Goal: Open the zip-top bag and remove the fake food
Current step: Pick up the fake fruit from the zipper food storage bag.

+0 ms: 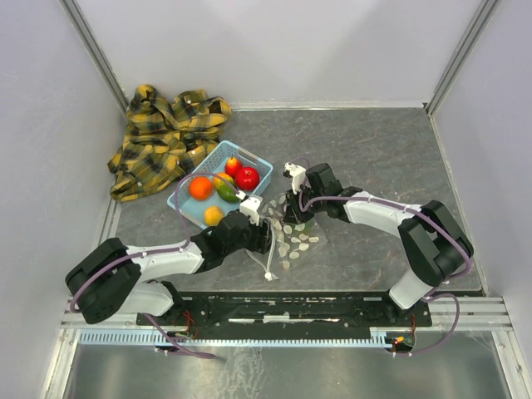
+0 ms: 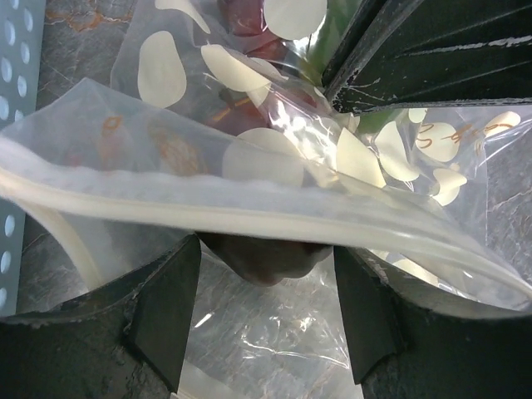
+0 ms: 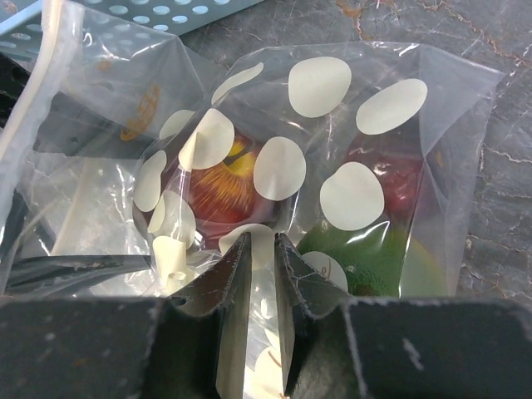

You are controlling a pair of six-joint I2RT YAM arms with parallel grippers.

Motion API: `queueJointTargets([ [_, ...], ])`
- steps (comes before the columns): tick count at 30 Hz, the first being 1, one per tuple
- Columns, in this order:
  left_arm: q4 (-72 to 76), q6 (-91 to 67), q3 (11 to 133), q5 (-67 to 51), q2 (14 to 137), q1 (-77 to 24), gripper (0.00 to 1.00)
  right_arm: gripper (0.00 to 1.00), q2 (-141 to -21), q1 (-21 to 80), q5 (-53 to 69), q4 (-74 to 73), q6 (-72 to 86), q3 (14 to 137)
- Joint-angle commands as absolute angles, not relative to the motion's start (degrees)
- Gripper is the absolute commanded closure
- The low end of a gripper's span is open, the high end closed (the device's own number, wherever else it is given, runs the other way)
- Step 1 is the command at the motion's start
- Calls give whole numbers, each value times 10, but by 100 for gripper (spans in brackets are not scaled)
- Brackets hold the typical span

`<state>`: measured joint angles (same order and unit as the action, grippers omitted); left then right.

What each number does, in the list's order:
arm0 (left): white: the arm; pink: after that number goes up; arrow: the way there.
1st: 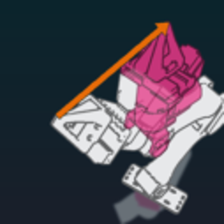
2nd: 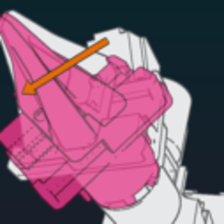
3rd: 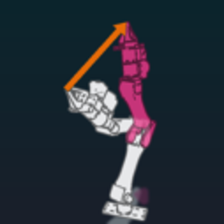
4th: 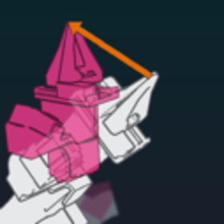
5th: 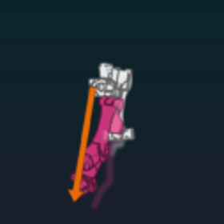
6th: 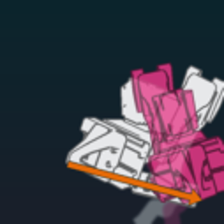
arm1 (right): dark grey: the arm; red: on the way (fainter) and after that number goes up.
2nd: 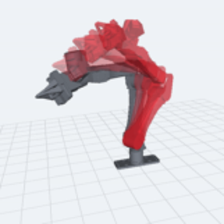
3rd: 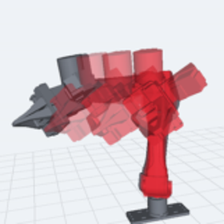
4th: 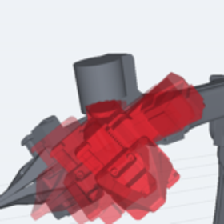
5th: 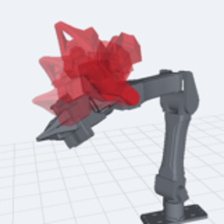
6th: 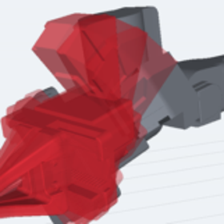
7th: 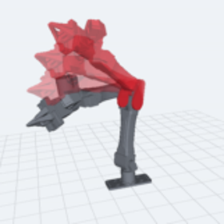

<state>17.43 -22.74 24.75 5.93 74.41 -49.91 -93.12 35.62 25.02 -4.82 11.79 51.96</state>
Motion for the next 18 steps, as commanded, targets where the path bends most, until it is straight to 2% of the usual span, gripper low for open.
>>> queueJointTargets([
  [1, 217, -194, 274, 64, 763, -496, 29, 75, -935, 360, 270, -35, 109, 545],
  [7, 225, -194, 283, 79, 777, -494, 29, 75, -936, 360, 283, -37, 103, 543],
  [18, 247, -195, 287, 110, 792, -490, 20, 75, -935, 362, 297, -44, 93, 555],
])
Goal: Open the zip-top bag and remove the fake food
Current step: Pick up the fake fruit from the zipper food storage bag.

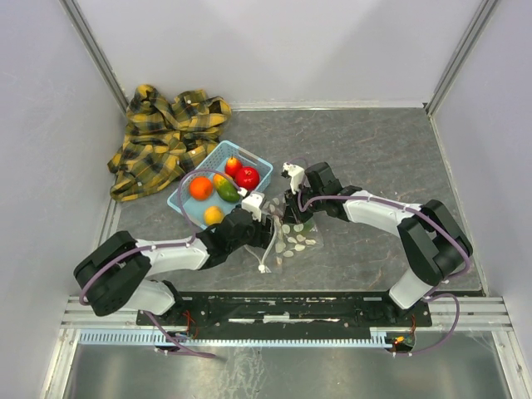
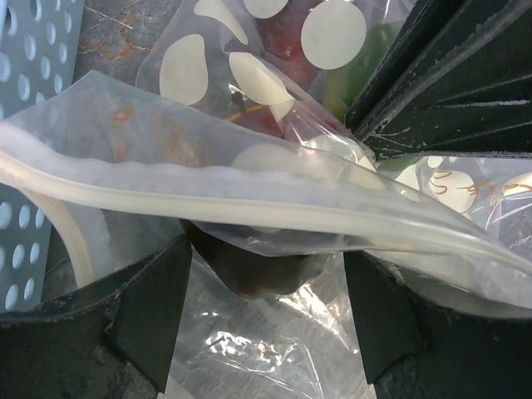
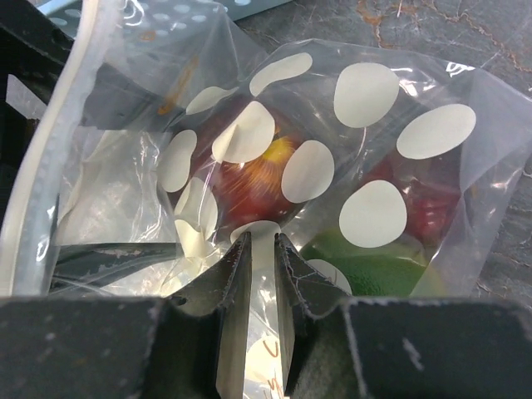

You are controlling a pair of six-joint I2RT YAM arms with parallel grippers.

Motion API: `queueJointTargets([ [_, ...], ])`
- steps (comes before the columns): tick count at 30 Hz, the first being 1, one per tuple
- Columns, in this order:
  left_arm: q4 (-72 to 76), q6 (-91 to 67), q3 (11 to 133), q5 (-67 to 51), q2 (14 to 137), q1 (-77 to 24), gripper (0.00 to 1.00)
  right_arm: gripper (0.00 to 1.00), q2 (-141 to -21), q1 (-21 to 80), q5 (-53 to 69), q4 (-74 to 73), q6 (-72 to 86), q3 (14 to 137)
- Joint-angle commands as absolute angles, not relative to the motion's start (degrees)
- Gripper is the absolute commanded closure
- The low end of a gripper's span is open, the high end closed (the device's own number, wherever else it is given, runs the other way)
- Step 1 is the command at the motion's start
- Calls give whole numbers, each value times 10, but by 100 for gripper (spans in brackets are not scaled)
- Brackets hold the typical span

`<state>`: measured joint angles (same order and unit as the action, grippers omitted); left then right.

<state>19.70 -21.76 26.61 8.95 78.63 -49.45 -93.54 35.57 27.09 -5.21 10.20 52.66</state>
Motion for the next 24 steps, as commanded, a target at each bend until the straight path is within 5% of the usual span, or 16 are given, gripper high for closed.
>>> queueJointTargets([
  [1, 247, -194, 288, 109, 795, -490, 19, 75, -936, 363, 298, -45, 93, 555],
  [24, 300, -184, 259, 62, 803, -481, 24, 72, -955, 360, 165, -81, 80, 632],
])
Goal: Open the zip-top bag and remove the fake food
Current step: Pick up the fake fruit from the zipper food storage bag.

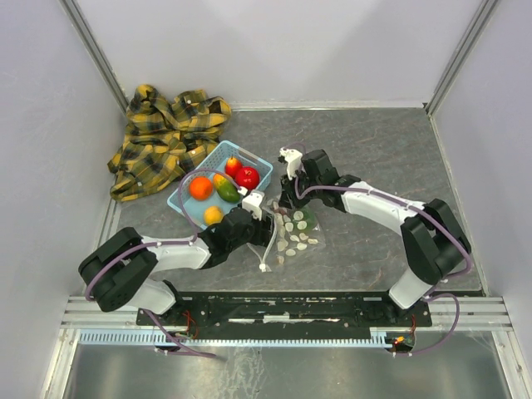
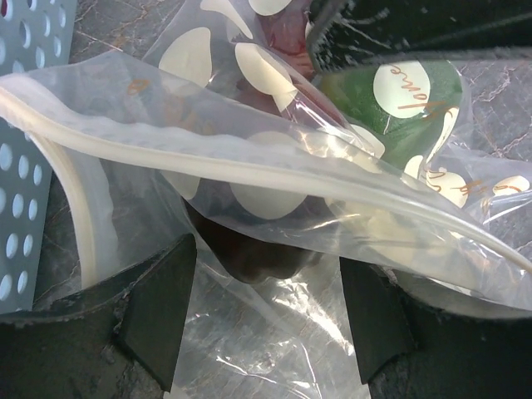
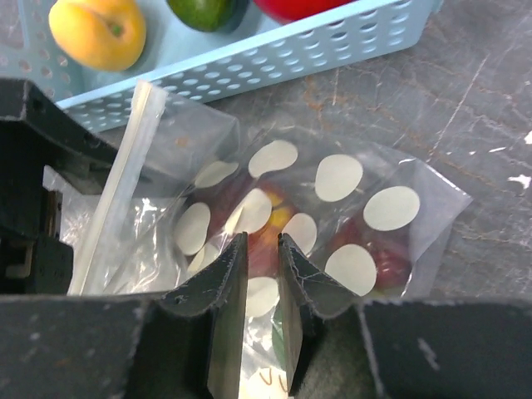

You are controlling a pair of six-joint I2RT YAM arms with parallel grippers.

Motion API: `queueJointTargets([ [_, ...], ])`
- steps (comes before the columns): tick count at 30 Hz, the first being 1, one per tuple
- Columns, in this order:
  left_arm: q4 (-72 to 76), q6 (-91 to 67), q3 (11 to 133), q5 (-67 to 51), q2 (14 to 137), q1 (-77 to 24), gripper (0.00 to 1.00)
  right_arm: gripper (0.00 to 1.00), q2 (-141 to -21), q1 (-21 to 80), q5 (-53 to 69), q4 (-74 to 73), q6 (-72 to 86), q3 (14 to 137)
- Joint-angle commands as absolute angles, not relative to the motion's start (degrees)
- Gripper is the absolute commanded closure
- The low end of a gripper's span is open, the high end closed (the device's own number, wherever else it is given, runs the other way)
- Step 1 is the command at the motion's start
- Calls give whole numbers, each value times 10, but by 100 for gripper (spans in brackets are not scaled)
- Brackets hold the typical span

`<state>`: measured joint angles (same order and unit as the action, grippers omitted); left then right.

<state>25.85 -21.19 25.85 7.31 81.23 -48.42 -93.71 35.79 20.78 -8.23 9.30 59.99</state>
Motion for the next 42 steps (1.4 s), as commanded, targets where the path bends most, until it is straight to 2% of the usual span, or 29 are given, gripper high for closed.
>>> queueJointTargets([
  [1, 300, -183, 259, 61, 803, -480, 23, 72, -964, 361, 161, -87, 77, 643],
  [7, 295, -178, 265, 57, 806, -476, 20, 74, -1019, 360, 169, -100, 69, 665],
  [14, 302, -176, 268, 44, 820, -468, 13, 77, -1022, 363, 219, -91, 63, 636],
  [32, 313, -193, 269, 10, 838, -462, 12, 83, -999, 380, 311, -60, 66, 592],
  [35, 308, -198, 264, 17, 835, -462, 17, 83, -975, 379, 294, -50, 73, 575],
  [38, 308, -202, 251, 17, 820, -462, 29, 79, -939, 379, 269, -53, 80, 562],
  [42, 305, -205, 232, 11, 788, -462, 38, 77, -901, 378, 249, -58, 85, 550],
])
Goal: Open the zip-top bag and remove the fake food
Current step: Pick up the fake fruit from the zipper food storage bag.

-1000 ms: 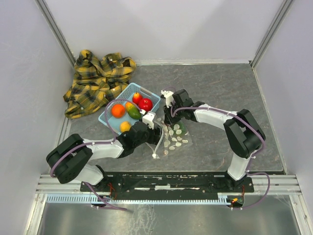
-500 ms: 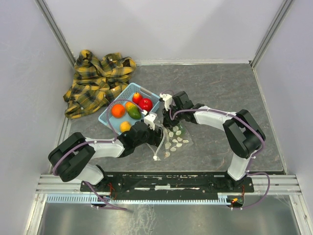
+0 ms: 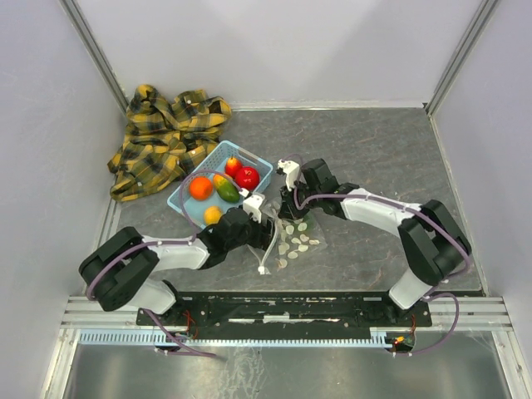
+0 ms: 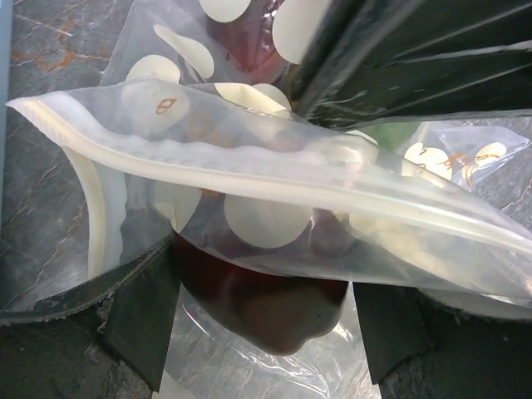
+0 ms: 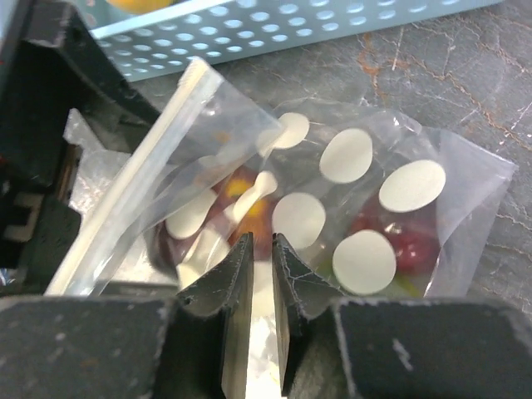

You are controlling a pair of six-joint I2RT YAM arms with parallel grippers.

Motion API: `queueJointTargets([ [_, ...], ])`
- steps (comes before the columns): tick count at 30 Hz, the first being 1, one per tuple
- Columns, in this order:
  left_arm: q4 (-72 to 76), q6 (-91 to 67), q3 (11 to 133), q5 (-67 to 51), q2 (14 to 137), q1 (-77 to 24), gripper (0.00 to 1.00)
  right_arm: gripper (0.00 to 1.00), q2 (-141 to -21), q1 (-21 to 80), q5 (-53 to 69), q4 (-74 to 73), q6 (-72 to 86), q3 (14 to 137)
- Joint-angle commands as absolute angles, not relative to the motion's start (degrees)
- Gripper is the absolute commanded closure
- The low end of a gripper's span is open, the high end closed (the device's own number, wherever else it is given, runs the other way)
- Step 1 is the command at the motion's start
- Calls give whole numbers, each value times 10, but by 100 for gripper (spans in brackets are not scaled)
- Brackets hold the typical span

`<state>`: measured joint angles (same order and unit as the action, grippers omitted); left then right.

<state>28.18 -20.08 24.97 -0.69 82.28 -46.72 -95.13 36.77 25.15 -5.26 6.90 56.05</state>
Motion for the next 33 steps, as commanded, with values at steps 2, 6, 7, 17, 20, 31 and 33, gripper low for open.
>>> queueJointTargets([
  [2, 300, -205, 224, 6, 770, -462, 43, 77, -884, 378, 236, -58, 91, 542],
  [6, 291, -205, 209, -1, 736, -462, 57, 72, -833, 377, 209, -41, 113, 507],
  [7, 289, -206, 204, -2, 728, -462, 58, 70, -813, 376, 205, -35, 117, 497],
  [17, 289, -211, 180, -26, 694, -462, 59, 29, -741, 336, 143, 34, 183, 400],
  [20, 291, -210, 180, -33, 694, -462, 59, 26, -777, 324, 141, 42, 184, 414],
  [31, 292, -209, 177, -36, 697, -462, 59, 43, -906, 320, 202, 90, 203, 476],
  [33, 289, -208, 175, -34, 697, -462, 59, 51, -909, 319, 206, 95, 203, 475],
])
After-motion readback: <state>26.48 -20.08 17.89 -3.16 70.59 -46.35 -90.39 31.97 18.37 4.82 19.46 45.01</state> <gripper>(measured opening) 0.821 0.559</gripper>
